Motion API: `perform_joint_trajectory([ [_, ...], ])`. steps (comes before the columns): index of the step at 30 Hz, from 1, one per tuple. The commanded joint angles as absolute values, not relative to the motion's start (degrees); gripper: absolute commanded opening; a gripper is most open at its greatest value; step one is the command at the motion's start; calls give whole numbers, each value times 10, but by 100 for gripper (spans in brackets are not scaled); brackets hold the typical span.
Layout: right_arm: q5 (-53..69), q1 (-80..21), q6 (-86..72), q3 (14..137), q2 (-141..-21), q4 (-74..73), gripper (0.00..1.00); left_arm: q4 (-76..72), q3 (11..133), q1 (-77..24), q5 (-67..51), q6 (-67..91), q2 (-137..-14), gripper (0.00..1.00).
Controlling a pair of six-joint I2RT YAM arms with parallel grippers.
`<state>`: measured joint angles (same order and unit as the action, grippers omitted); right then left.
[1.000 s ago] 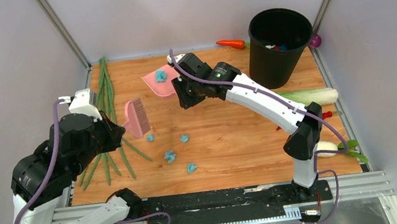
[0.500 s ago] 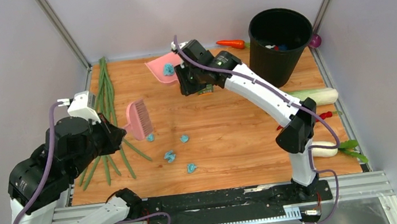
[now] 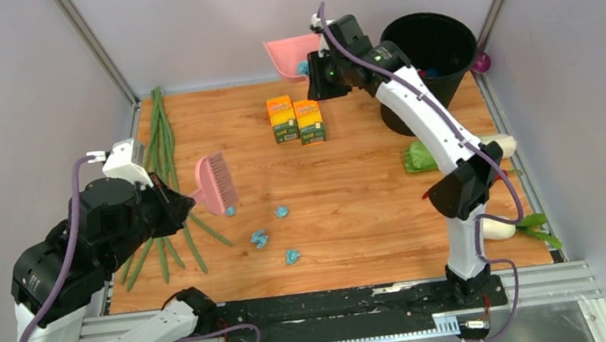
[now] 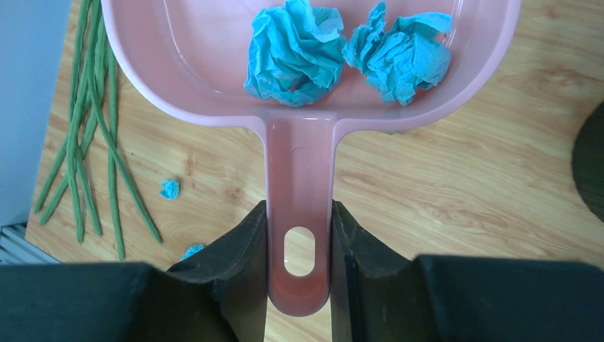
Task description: Sweep away the paper scraps from the table
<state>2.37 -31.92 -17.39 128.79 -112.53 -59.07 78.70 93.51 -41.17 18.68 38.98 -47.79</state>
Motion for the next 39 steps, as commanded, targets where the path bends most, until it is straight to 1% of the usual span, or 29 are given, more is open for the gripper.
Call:
perform_joint_trajectory([
  [1,69,-266,-165,1332,-1108,-580,0,883,965,-412,181,399,-495,0],
  [9,132,-164,-178,1365,-1111,-575,0,879,955,-412,178,404,-504,0],
  [16,220,-81,-243,1353,-1101,-537,0,884,962,-412,189,426,-506,0],
  [23,344,-10,-362,1254,-1047,-406,0,858,971,-412,178,418,-530,0],
  [33,476,96,-513,1121,-969,-257,0,818,987,-412,152,395,-563,0],
  [39,526,126,-688,1011,-938,-52,0,812,962,-412,139,400,-546,0],
])
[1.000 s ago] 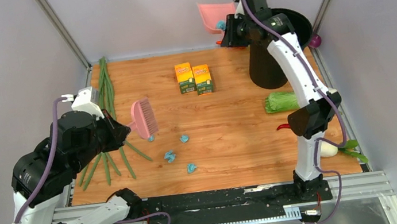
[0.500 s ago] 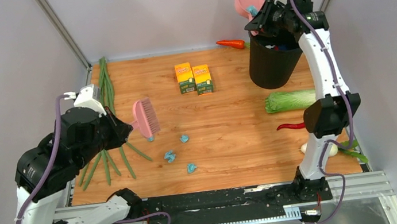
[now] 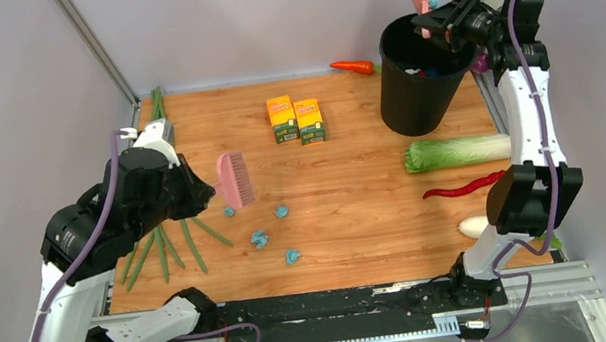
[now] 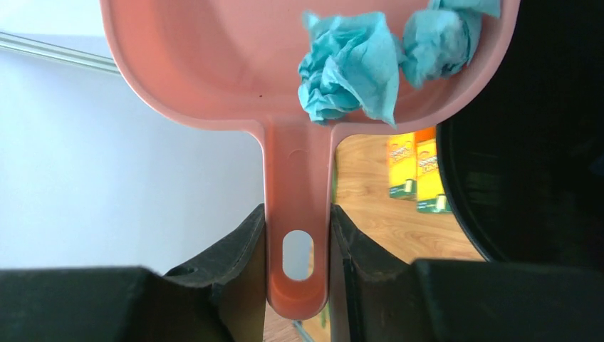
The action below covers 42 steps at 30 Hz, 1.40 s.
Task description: Sweep away the paper scraps from the table
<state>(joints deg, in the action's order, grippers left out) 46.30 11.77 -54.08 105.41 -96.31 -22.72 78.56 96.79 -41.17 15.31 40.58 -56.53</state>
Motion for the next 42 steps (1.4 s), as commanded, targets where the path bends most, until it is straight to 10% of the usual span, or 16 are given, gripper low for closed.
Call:
perform_joint_trajectory([
  [1,530,128,-712,1002,-938,-18,0,813,962,-412,138,401,-544,0],
  [13,492,151,-1111,821,-940,503,0,828,964,-412,145,426,-527,0],
  [28,382,151,-1352,731,-983,795,0,829,946,-412,154,448,-504,0],
  [42,532,149,-1291,802,-950,676,0,822,946,-412,146,455,-507,0],
])
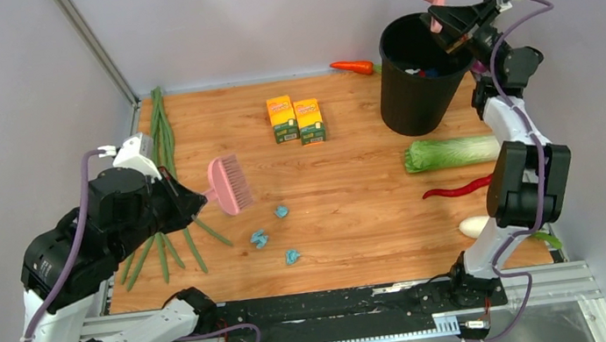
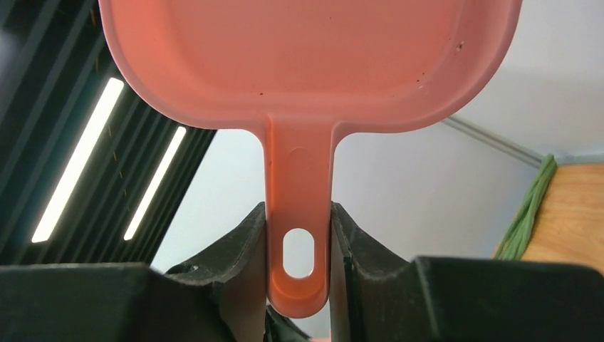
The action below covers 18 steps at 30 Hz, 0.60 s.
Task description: Sweep away the paper scraps from the table
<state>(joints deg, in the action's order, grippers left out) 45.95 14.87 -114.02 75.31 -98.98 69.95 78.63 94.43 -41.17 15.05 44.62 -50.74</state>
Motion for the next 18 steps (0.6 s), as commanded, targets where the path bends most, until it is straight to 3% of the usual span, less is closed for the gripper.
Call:
perform_joint_trajectory([
  [1,553,149,-1258,822,-943,646,0,821,942,-412,146,457,-505,0],
  [6,631,138,-1090,878,-906,437,0,817,924,-412,139,456,-503,0],
  [12,643,116,-889,875,-847,169,0,806,913,-412,127,448,-512,0],
  [18,626,84,-805,787,-767,82,0,791,900,-412,106,434,-522,0],
])
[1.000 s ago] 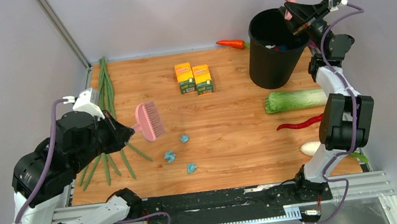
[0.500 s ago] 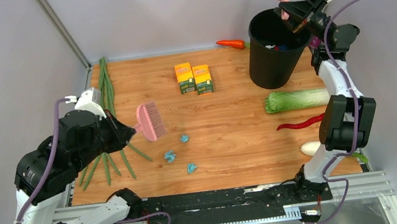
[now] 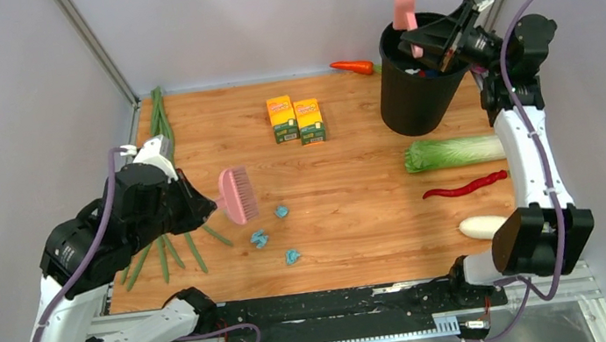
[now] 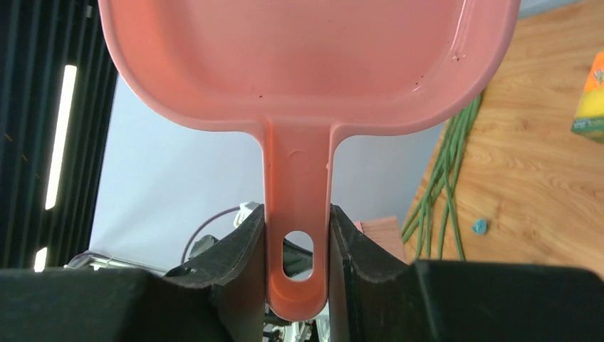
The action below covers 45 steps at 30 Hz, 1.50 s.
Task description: Sweep away the paper scraps from the table
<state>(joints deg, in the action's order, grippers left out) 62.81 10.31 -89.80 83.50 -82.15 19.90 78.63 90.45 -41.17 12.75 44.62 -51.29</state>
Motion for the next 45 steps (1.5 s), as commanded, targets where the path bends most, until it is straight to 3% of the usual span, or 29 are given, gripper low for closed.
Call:
perform_joint_trajectory([
  [1,621,79,-792,762,-751,68,0,788,898,-412,105,432,-525,0],
  [6,599,59,-703,708,-680,-43,0,774,882,-412,79,417,-533,0],
  [10,565,40,-566,727,-649,-212,0,761,855,-412,65,400,-541,0],
  [13,479,3,-443,769,-645,-372,0,756,825,-412,56,390,-548,0],
  [17,324,-132,-324,824,-665,-543,0,728,779,-413,-22,361,-555,0],
  [28,225,-233,-311,763,-671,-599,0,688,706,-424,-92,332,-594,0],
  [34,94,-308,-271,752,-687,-720,0,723,714,-446,-5,354,-591,0],
  [45,98,-555,-381,621,-649,-729,0,765,728,-446,83,381,-577,0],
])
